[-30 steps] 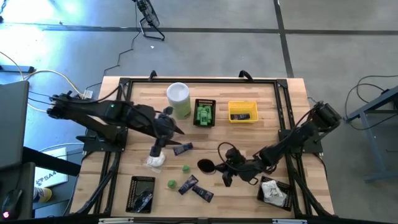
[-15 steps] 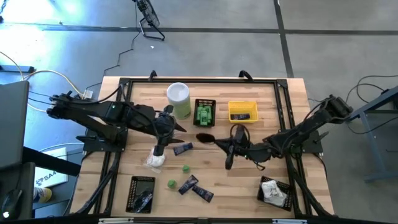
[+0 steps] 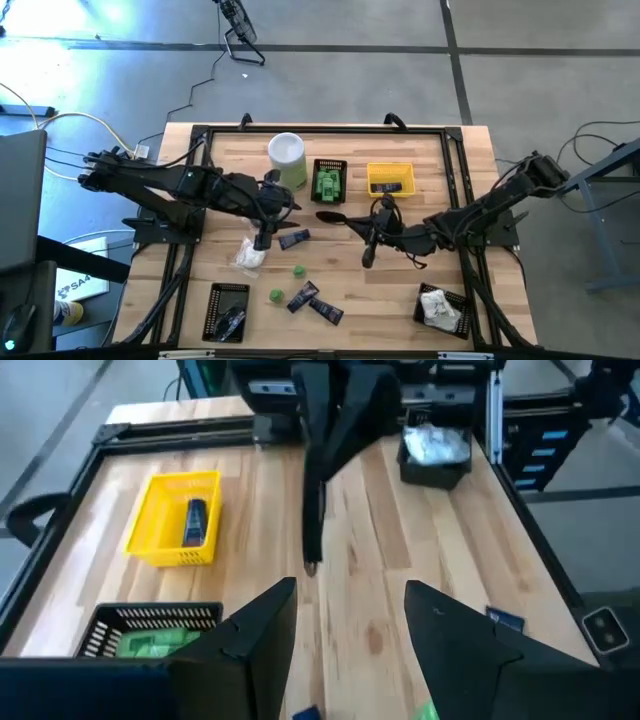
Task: Pick & Place Travel size toiletries
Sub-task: Put the black hair brush into the bottom left black bin
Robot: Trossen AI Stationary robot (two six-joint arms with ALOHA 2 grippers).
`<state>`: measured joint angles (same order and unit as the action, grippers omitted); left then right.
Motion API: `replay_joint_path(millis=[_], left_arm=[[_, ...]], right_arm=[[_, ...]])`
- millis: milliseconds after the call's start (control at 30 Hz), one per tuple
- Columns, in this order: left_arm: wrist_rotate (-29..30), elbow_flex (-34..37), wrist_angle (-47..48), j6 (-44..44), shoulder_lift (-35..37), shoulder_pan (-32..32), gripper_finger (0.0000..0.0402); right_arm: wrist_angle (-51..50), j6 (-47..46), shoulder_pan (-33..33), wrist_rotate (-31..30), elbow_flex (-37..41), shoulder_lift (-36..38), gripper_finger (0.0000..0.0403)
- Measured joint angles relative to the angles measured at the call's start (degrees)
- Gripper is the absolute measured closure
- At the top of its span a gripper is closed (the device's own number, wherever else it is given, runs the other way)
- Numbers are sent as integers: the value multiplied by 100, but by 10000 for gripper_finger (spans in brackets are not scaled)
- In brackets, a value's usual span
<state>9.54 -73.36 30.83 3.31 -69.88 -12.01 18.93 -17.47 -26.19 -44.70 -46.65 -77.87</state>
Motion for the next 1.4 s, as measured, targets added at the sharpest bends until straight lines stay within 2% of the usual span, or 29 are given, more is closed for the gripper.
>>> replay_joint_path(millis=[267, 400, 467, 633, 800, 1200, 1400], left_arm=[[4, 2, 40, -7, -99, 0, 219], [11, 0, 94, -908, -91, 2, 219], [11, 0, 103, -1052, -118, 2, 219], [3, 2, 153, -814, -159, 2, 219], [-140, 2, 176, -309, -156, 2, 219], [-111, 2, 232, -884, -207, 2, 219], [-116, 2, 260, -715, -202, 2, 219]], right_arm=[[20, 275, 112, 148, 0, 0, 399], [28, 279, 261, 438, 0, 76, 400], [22, 279, 336, 473, 0, 83, 400], [14, 251, 499, 494, 0, 74, 400], [3, 242, 613, 813, 0, 74, 399], [5, 275, 725, 931, 0, 74, 399], [5, 275, 719, 934, 0, 74, 399]])
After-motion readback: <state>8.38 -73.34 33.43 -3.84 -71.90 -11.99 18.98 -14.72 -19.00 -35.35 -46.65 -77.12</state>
